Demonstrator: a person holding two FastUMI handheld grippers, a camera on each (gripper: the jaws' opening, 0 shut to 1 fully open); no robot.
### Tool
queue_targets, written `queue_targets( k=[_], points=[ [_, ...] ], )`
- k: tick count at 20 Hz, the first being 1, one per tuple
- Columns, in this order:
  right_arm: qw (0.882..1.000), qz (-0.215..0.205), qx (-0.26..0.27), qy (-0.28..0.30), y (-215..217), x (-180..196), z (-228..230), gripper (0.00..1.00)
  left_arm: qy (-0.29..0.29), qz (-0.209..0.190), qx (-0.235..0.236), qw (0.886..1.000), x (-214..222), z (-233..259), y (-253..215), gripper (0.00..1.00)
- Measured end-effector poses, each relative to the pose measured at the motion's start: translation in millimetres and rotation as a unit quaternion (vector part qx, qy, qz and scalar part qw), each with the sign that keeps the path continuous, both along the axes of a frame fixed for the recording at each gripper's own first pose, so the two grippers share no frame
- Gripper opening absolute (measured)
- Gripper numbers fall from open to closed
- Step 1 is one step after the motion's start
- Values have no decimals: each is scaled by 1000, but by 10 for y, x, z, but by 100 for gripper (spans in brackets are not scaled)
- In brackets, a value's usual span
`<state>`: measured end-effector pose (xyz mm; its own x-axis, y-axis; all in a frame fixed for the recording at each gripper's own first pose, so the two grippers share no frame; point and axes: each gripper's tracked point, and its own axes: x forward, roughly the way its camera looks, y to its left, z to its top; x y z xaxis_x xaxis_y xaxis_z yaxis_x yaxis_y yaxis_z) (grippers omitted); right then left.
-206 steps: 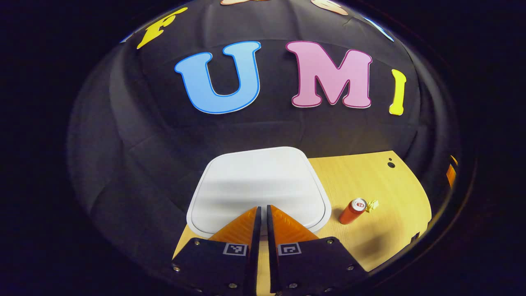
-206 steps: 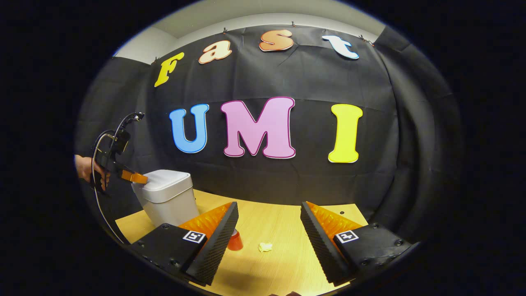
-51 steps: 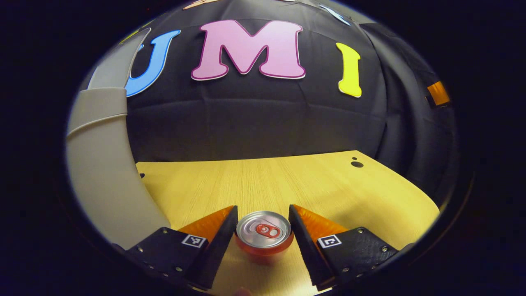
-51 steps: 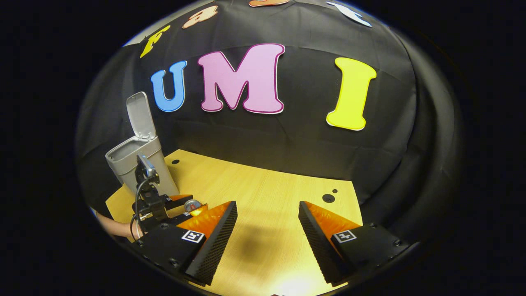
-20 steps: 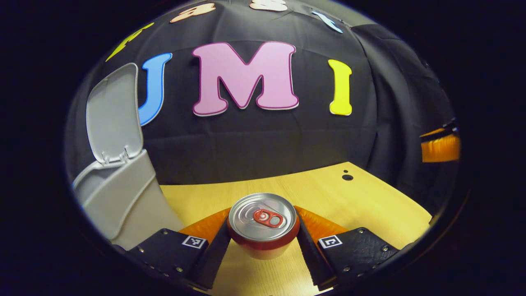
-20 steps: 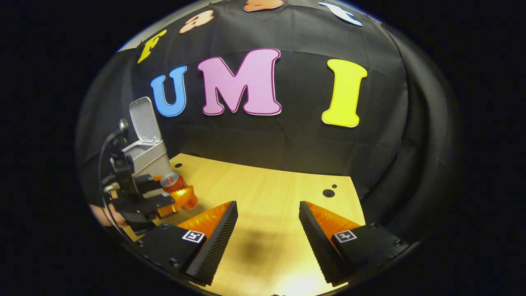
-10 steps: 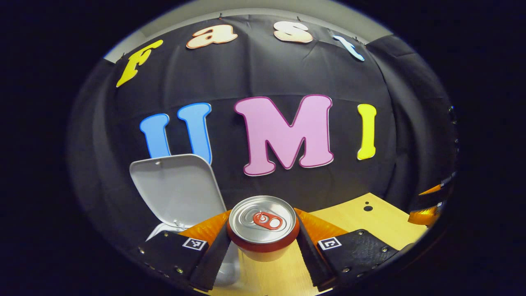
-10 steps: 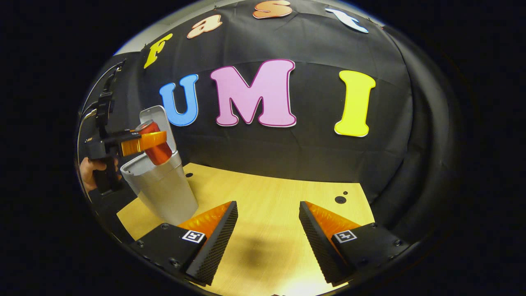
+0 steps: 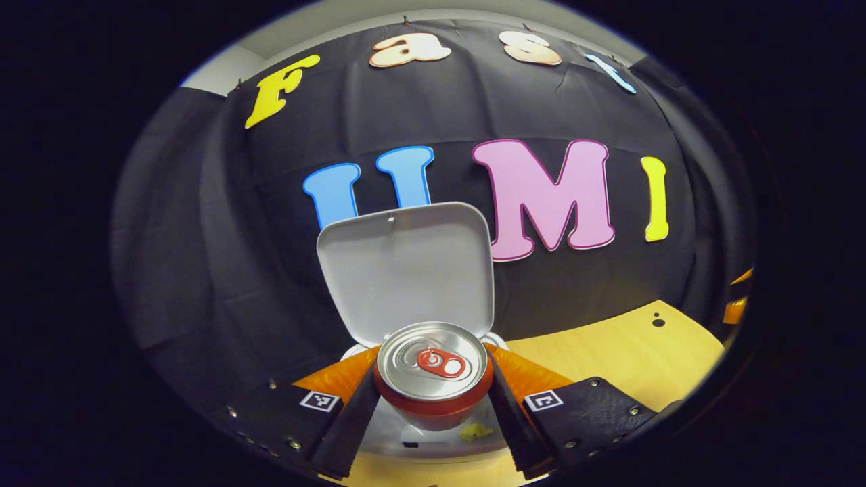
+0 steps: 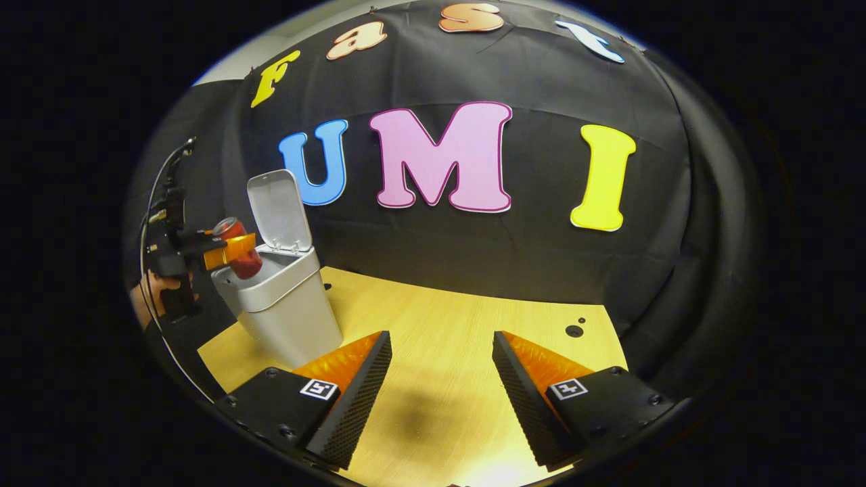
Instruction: Press the lid of the desktop garbage bin to open it, pick up the crumpled paper on the desktop and throw it into the bin, then pick up the pop can on the desktop and drop it into the bin, and finally close the garbage bin lid.
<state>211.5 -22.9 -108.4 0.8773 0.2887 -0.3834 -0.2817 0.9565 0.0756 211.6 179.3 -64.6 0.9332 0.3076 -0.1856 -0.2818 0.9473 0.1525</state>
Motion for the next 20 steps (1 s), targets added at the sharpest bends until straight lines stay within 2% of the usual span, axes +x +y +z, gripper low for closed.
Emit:
queue_targets(
  k=[3, 4, 7, 10, 12, 13, 16, 20],
  points=[
    [1000, -8, -7, 0, -49, 1, 11, 97, 37, -12, -10, 999, 0, -458, 29, 84],
    [1000, -11, -7, -1, -72, -6, 23, 97, -21, -15, -31, 999, 50, -381, 15, 84],
    [1000, -19, -8, 0, -101, -13, 31, 97, -9, -14, -88, 996, 123, -470, -52, 84],
    [1000, -18, -11, 0, -86, -12, 33, 97, -7, -12, -85, 996, 122, -491, -14, 85],
    [1000, -17, -15, -3, -73, -13, 41, 97, -1, 34, -65, 997, 57, -475, 177, 86],
    [1000, -18, -16, -3, -82, -22, 43, 97, 0, 44, -55, 998, 36, -470, 264, 86],
    [1000, -18, -18, -2, -84, -18, 26, 97, 6, 33, -82, 996, 13, -488, 233, 86],
    [1000, -18, -10, -2, -52, -6, 37, 97, -7, 29, -83, 996, -10, -347, 221, 86]
  ],
)
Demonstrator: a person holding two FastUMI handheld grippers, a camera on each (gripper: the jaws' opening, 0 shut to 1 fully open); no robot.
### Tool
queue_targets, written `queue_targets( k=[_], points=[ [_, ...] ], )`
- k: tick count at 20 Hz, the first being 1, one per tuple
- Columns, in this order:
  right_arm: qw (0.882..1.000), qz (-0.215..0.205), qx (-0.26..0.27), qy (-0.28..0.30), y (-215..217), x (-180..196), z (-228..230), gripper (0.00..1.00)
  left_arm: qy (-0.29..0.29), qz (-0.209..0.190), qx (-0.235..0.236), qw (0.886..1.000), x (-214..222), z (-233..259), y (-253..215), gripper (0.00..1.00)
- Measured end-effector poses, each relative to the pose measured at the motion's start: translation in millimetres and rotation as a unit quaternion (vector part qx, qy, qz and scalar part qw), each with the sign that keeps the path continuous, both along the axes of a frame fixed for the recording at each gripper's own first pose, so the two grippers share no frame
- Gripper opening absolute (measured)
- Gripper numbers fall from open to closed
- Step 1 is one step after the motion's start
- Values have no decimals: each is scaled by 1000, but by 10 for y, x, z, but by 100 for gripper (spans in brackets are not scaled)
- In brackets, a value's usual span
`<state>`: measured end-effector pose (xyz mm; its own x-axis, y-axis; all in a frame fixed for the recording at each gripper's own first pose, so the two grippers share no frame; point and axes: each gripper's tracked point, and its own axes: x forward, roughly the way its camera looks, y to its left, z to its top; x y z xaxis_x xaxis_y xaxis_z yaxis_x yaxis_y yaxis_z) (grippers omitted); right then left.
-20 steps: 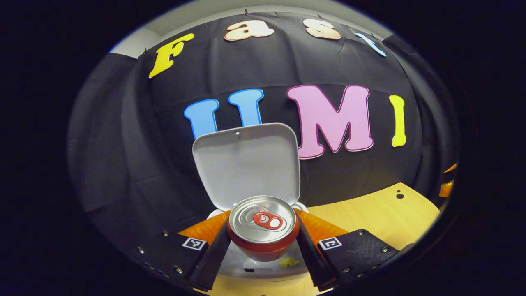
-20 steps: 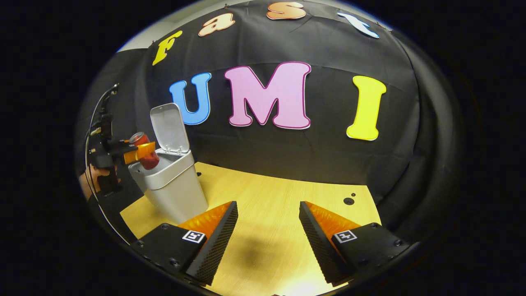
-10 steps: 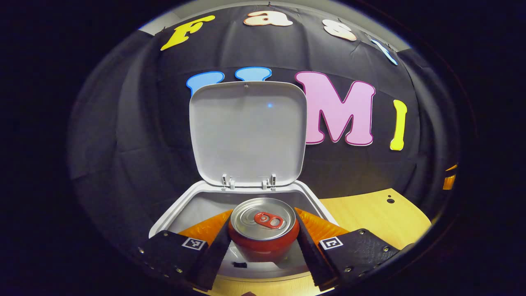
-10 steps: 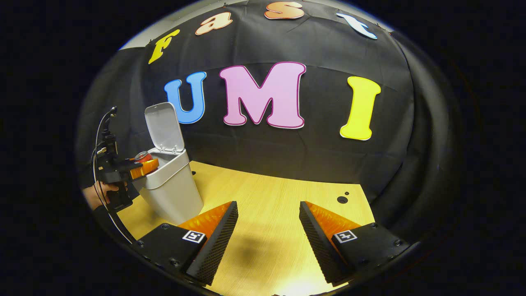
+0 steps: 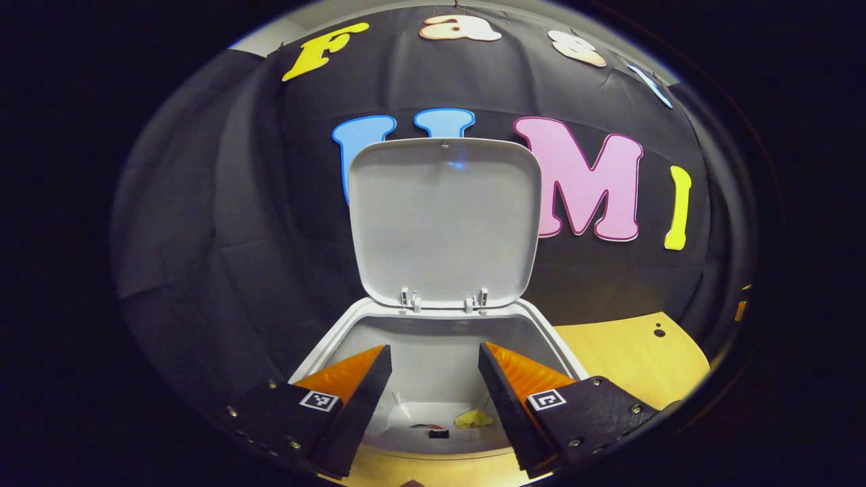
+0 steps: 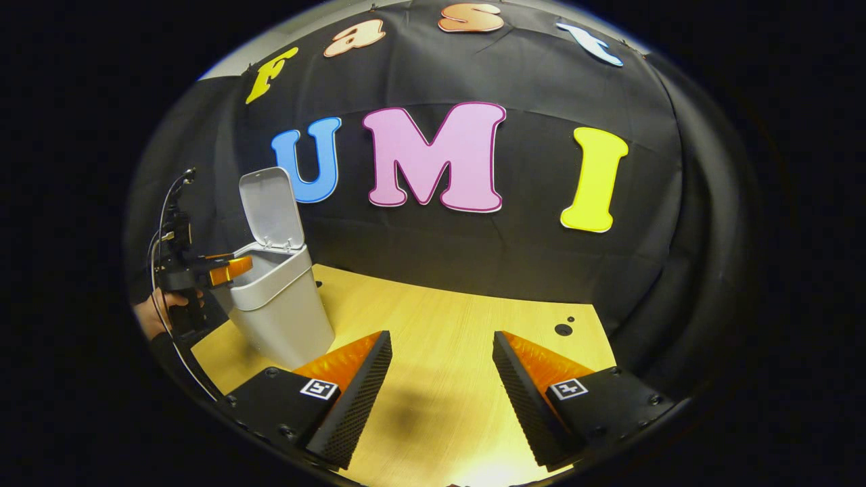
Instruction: Press the lid of the desktop garbage bin to open it, pick up the crumpled paper on the desktop and throw it into the bin, then pick up the pop can on the desktop and drop it into the bin, and finally close the garbage bin lid.
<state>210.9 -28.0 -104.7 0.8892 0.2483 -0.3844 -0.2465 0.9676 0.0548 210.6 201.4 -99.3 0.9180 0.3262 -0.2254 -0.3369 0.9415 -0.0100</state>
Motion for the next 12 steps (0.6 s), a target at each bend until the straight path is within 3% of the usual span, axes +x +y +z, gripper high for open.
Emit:
queue_targets(
  k=[12],
  points=[
    [1000, 4, -14, -24, -23, 7, 150, 97, -76, -28, -16, 997, 292, 1215, 208, 85]
  ],
)
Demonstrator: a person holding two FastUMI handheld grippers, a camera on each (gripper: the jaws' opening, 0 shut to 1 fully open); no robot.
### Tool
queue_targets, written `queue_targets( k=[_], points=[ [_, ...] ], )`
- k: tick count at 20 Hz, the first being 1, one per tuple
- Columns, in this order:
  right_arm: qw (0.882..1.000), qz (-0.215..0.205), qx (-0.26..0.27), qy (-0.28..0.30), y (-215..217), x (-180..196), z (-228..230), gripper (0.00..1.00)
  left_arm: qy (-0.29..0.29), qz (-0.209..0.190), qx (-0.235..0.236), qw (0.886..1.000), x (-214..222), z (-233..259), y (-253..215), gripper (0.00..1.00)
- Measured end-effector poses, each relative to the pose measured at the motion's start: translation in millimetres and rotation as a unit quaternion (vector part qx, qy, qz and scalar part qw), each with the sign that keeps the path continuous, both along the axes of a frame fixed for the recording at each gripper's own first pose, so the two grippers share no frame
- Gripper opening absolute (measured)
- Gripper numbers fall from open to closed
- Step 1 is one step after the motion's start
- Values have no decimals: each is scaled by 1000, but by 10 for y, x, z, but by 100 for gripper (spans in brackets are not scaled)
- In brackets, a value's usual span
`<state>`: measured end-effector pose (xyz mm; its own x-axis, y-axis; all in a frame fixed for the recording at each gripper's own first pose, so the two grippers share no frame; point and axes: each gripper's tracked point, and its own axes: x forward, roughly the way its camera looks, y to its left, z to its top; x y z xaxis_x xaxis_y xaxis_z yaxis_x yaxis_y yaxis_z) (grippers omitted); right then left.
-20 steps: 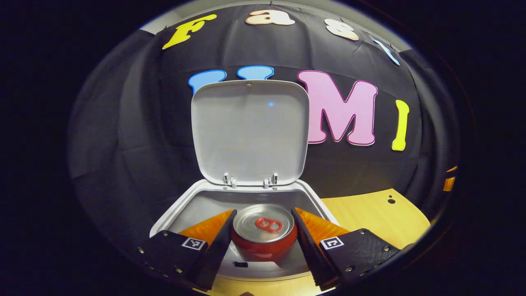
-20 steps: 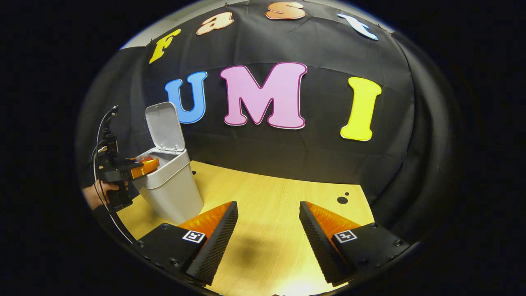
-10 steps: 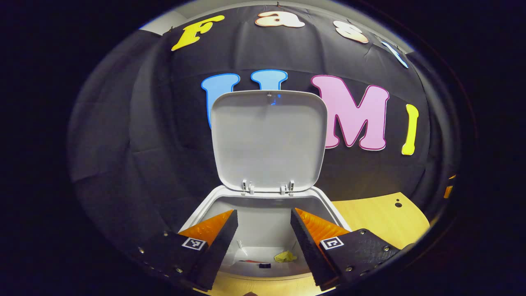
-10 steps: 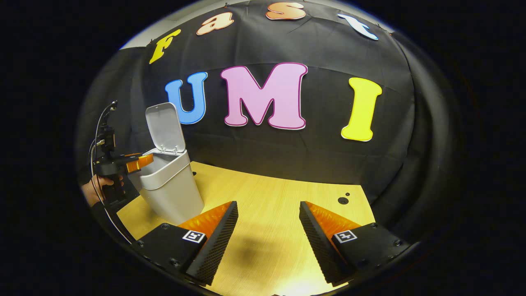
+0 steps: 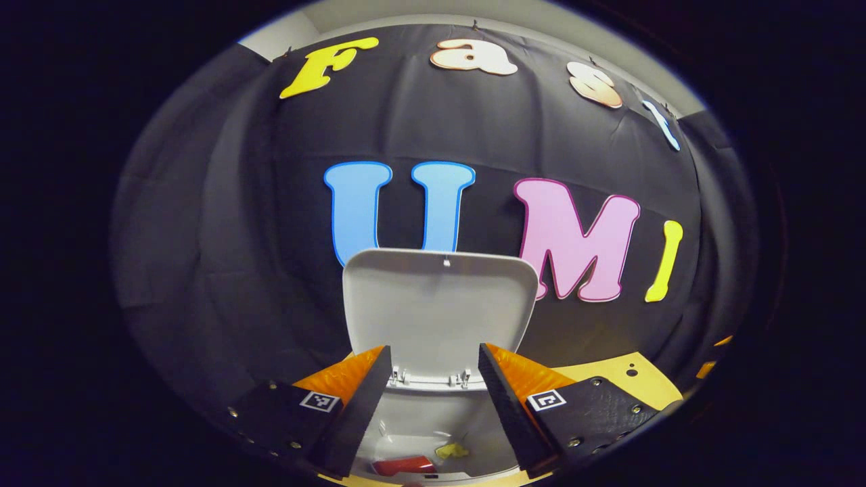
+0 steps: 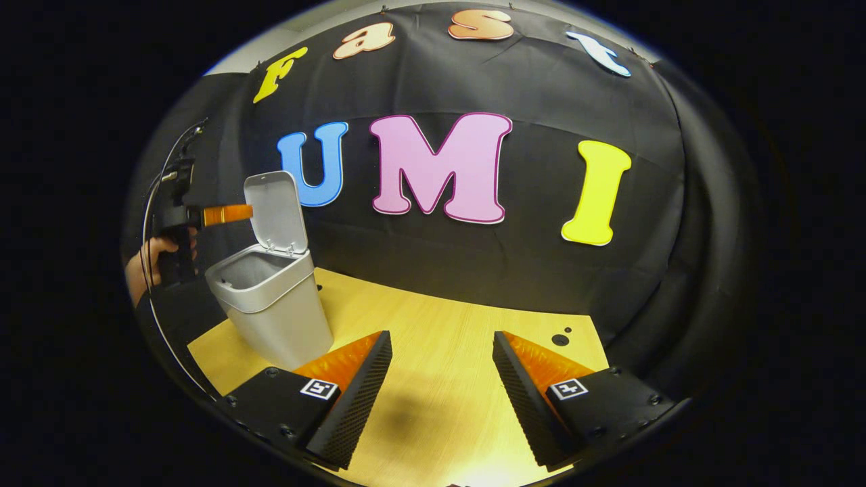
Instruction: Press the lid of the desktop garbage bin to open it, pick up the crumpled paper on the desktop and throw it into the bin, then pick up the pop can on the desktop and drop it into the bin, and finally close the garbage bin lid.
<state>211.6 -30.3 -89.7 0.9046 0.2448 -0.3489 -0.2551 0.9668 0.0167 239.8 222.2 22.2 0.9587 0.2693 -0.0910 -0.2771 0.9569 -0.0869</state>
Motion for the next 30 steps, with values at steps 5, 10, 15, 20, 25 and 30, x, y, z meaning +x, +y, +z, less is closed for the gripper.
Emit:
queue_targets(
  k=[5, 10, 15, 20, 25, 30],
  points=[
    [1000, -3, 0, -4, -37, -22, 14, 97, -23, -11, 27, 999, 200, 572, 129, 85],
    [1000, -5, 12, 1, -16, -40, -40, 97, -34, -22, 48, 998, 546, 875, 224, 85],
    [1000, -10, 19, 7, -10, -76, -79, 97, 36, -30, 30, 998, 809, 579, 280, 84],
    [1000, -14, 21, 10, 2, -110, -100, 97, 51, -40, 22, 998, 529, 531, 192, 86],
    [1000, -4, 23, 10, 100, -130, -78, 97, 61, -35, 26, 997, 110, 322, 35, 86],
    [1000, 2, 20, 15, 164, -148, -128, 97, 87, -29, 24, 995, -193, -150, -83, 86]
  ],
)
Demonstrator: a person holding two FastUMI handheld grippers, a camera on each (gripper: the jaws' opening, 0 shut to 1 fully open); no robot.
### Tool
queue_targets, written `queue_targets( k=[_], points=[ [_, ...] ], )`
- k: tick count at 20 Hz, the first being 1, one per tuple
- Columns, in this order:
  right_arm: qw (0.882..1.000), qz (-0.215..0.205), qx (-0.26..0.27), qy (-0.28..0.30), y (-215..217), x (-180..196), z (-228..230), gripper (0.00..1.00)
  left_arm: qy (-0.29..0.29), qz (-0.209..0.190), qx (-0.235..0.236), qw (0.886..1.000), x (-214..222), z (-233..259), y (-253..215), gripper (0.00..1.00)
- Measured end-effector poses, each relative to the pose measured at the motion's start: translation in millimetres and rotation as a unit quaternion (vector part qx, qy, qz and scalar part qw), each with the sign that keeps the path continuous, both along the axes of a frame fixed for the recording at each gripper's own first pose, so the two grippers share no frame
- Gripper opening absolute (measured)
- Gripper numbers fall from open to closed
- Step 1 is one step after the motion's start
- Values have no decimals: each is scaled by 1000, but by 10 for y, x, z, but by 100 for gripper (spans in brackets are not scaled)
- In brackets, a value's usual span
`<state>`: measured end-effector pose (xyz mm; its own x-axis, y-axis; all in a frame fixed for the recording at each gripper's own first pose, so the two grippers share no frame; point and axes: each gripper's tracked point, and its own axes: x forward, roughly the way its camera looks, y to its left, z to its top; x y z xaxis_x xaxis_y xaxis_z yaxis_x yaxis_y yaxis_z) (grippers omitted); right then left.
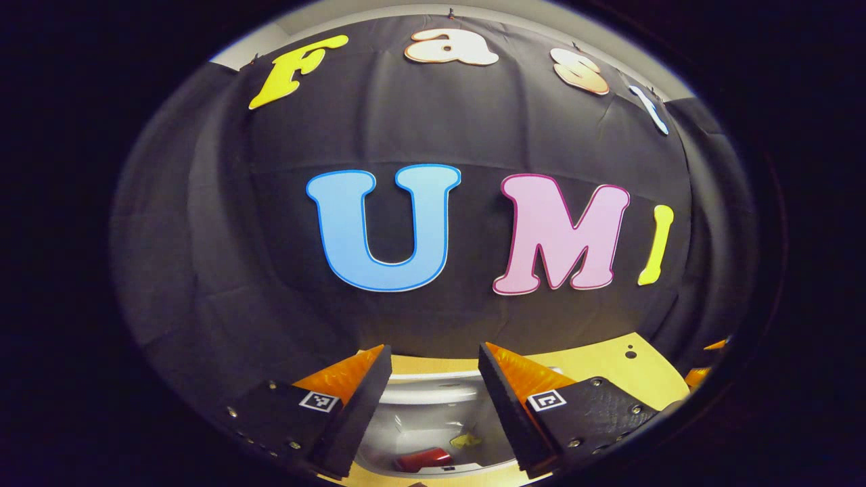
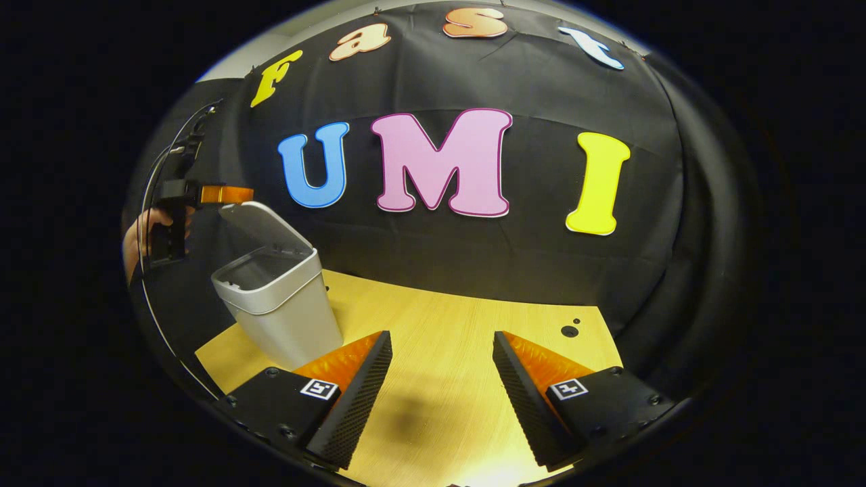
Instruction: Press the lid of the desktop garbage bin to open it, pick up the crumpled paper on the desktop and throw it into the bin, then pick up the pop can on the desktop and drop it into the bin, and finally close the garbage bin lid.
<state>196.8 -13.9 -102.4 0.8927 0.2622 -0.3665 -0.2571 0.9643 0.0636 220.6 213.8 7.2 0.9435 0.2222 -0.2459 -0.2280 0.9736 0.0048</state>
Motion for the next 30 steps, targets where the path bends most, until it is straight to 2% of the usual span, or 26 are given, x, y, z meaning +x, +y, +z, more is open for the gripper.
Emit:
queue_targets(
  k=[4, 6, 10, 15, 21, 25, 28, 30],
  points=[
    [1000, -2, -1, 2, -5, -21, -17, 97, 55, 6, -19, 998, -142, -550, -52, 86],
    [1000, -3, -4, 5, -24, -20, -32, 97, 64, 1, -13, 998, -187, -655, -82, 86],
    [1000, -5, -3, 3, -25, -20, -10, 97, 102, 3, -35, 994, -263, -937, -98, 86],
    [1000, -4, -7, 4, -17, -29, -31, 97, 116, -1, -23, 993, -309, -1046, -109, 86],
    [1000, -3, -5, 5, -1, -50, -50, 97, 96, 2, -9, 995, -308, -1073, -118, 87],
    [1000, -4, -2, 7, -24, -97, -72, 97, 86, 0, 20, 996, -279, -1108, -128, 88],
    [1000, -7, 2, 7, -37, -146, -81, 97, 70, -2, -8, 998, -272, -1118, -118, 88],
    [1000, -5, 2, 6, -29, -179, -71, 97, 57, -3, -2, 998, -286, -1095, -123, 88]
  ],
)
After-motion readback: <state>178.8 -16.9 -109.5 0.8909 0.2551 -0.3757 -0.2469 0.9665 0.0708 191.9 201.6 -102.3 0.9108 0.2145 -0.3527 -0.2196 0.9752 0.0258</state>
